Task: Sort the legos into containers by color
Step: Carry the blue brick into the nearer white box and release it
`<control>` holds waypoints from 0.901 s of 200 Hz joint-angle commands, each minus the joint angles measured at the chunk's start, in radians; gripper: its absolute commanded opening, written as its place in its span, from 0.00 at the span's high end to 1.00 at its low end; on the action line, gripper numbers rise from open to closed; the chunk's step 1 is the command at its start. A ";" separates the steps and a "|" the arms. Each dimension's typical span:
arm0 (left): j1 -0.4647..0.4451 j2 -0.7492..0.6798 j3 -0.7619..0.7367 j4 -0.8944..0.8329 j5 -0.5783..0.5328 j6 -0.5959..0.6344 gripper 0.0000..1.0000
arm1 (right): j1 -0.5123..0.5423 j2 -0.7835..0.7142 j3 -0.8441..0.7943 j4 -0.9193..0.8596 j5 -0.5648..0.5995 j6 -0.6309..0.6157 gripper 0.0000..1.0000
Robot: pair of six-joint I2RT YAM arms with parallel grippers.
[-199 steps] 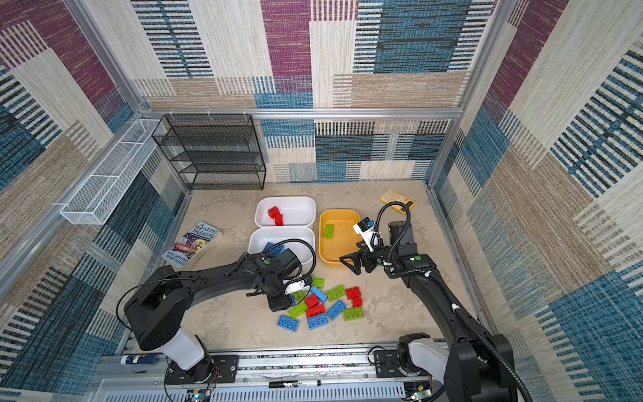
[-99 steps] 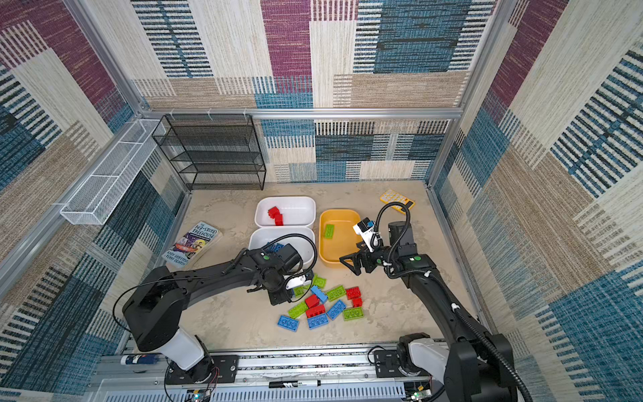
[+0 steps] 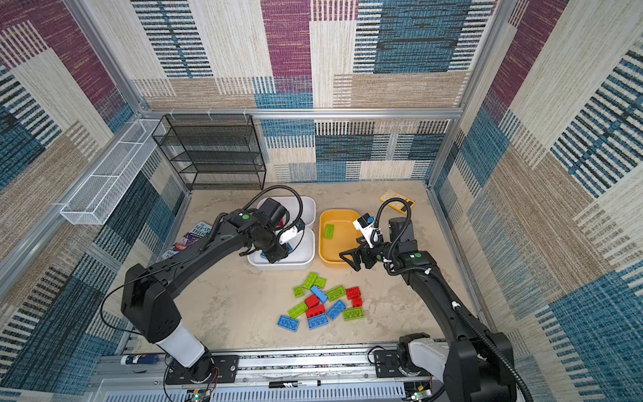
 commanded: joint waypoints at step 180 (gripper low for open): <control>0.027 0.293 0.030 0.329 -0.246 0.058 0.47 | 0.001 0.026 0.015 0.047 -0.010 -0.007 0.01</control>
